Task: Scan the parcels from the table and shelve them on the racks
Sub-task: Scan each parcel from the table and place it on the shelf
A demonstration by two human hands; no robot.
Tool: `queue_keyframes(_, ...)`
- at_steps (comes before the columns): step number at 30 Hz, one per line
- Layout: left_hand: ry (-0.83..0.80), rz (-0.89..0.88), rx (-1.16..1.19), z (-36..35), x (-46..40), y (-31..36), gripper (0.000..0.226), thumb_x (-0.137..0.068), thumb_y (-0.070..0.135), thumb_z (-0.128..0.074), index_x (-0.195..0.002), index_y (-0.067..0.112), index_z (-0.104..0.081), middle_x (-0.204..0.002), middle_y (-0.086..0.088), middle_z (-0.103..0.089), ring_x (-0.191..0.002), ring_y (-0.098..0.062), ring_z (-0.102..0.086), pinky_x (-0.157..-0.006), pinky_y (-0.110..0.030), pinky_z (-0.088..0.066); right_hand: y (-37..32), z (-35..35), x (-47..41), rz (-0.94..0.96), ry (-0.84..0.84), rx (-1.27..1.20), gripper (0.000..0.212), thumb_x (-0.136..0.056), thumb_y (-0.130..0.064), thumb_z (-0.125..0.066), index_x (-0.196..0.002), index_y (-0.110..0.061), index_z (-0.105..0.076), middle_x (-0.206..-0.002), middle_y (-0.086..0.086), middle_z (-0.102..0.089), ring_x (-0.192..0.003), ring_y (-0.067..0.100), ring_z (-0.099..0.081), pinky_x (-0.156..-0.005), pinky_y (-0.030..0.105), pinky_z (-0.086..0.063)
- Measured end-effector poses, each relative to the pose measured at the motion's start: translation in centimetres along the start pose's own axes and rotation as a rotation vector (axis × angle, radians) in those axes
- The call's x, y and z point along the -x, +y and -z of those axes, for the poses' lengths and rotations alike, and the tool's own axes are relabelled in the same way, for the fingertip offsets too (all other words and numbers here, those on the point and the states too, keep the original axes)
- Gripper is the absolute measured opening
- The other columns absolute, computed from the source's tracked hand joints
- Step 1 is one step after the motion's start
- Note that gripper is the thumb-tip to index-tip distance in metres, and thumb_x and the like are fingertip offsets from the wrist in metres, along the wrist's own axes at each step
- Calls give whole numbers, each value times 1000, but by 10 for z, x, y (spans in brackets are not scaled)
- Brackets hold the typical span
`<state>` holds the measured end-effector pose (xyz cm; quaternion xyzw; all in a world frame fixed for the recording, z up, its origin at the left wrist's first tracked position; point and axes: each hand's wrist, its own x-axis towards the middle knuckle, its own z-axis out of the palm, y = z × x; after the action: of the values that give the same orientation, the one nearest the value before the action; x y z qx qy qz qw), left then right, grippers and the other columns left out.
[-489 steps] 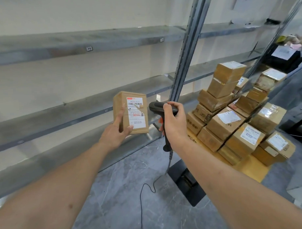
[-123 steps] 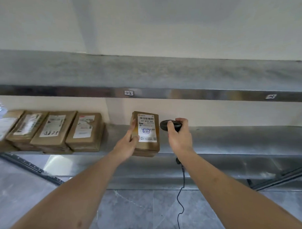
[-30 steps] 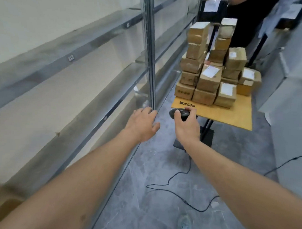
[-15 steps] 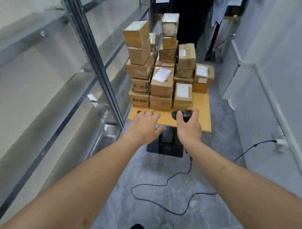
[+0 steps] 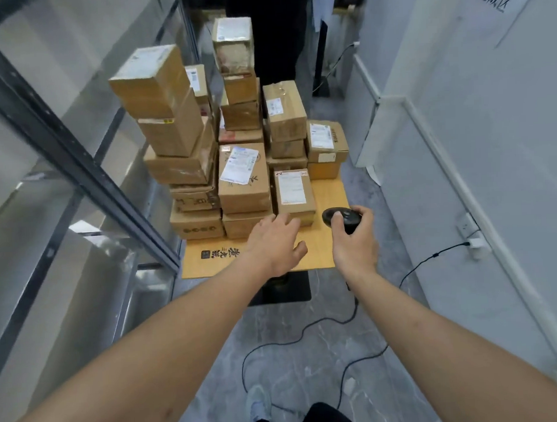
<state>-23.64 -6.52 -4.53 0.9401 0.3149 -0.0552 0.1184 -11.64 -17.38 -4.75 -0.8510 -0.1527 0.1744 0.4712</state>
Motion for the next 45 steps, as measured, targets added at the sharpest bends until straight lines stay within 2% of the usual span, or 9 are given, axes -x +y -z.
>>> queue_keyframes(9,-71,30,36,-7,-100,-1,62,-98,53,-52,-149,18,-47,-152,-10,-47,-140,-32,-43,-113,-47,-41,5,-17,-93,-62,-10,29,33,-105,-49,-52,-133,-33,-47,-107,-10,-62,-97,20,-57,-84,36,-41)
queue_keyframes(18,-75,359,144,-55,-196,4,67,-95,58,-60,-145,17,-44,-154,-14,-37,-140,-34,-40,-107,-46,-42,35,-52,-207,-65,-234,78,38,-105,-48,-53,-139,-34,-46,-106,-11,-60,-97,18,-55,-84,34,-40)
queue_keyframes(22,-50,536,154,-80,-220,3,58,-94,57,-61,-131,15,-46,-138,-17,-41,-122,-36,-48,-97,-44,-45,48,-66,-242,-68,-301,144,38,-104,-50,-52,-137,-34,-44,-107,-7,-62,-99,24,-62,-89,43,-51)
queue_keyframes(24,-62,611,196,-90,-225,2,61,-96,56,-61,-136,14,-43,-142,-21,-36,-123,-39,-47,-99,-45,-45,54,-71,-253,-85,-338,162,38,-104,-52,-52,-137,-36,-43,-110,-4,-65,-101,27,-64,-91,48,-54)
queue_keyframes(29,4,706,368,-102,-230,-3,78,-93,57,-70,-152,23,-33,-146,-23,-36,-129,-43,-45,-105,-49,-45,63,-78,-263,-89,-411,219,41,-104,-52,-50,-140,-34,-41,-109,-7,-63,-99,25,-62,-93,48,-54)
queue_keyframes(35,109,748,459,-94,-236,10,126,-71,51,-93,-164,15,-15,-144,-14,-34,-133,-32,-36,-112,-40,-38,74,-82,-265,-117,-433,252,43,-104,-52,-52,-141,-32,-41,-108,-6,-63,-99,26,-63,-91,48,-54)
queue_keyframes(40,234,725,565,-100,-239,20,75,-81,44,-86,-143,19,-53,-125,-5,-37,-127,-28,-39,-110,-37,-41,84,-73,-275,-163,-415,280,46,-105,-51,-50,-144,-30,-39,-103,-5,-61,-95,24,-59,-83,41,-51)
queue_keyframes(43,222,730,755,-104,-235,24,76,-92,42,-73,-159,39,-37,-143,-9,-33,-138,-29,-37,-111,-37,-39,88,-68,-280,-172,-416,288,45,-105,-51,-51,-143,-30,-39,-102,-5,-62,-97,25,-60,-85,44,-53)
queue_keyframes(45,142,740,865,-107,-236,24,74,-98,45,-63,-158,59,-22,-145,-11,-38,-133,-29,-45,-103,-34,-40,90,-66,-281,-175,-428,288,43,-105,-51,-51,-141,-29,-40,-102,-3,-63,-96,26,-60,-83,43,-53)
